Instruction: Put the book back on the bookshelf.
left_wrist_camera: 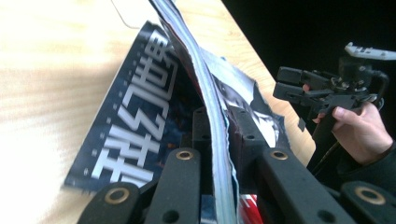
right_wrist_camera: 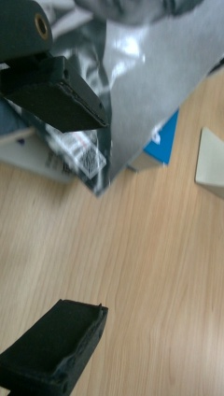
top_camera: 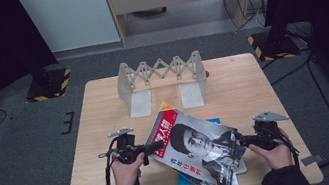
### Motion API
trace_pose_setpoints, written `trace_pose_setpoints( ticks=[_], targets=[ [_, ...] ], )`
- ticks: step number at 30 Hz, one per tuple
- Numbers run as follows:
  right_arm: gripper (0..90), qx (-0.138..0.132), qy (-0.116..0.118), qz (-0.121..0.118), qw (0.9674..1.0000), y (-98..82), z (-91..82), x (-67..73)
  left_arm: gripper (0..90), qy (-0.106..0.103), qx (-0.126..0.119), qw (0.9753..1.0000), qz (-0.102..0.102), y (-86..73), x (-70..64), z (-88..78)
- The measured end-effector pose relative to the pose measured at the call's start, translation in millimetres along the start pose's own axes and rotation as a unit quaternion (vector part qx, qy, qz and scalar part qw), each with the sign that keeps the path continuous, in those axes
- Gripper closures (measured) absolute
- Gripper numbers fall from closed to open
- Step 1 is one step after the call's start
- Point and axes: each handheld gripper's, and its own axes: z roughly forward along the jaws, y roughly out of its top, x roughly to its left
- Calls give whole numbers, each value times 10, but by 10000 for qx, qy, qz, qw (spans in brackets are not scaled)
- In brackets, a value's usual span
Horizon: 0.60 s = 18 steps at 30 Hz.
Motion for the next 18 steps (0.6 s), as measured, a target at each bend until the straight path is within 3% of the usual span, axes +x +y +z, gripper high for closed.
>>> trace_pose_setpoints(
  ticks=[4, 11, 18],
  targets=[
    [98, -1, -155, 134, 9998, -17, -14, -122, 832, 9, -188, 9998, 70, 124, -54, -28],
    [103, 73, -365, 90, 9993, -47, 11, -267, 851, -10, -384, 9989, 285, 306, -144, -44],
    [108, 226, -526, 96, 9983, -89, 79, -401, 856, -31, -473, 9982, 380, 357, -205, -56]
  ],
)
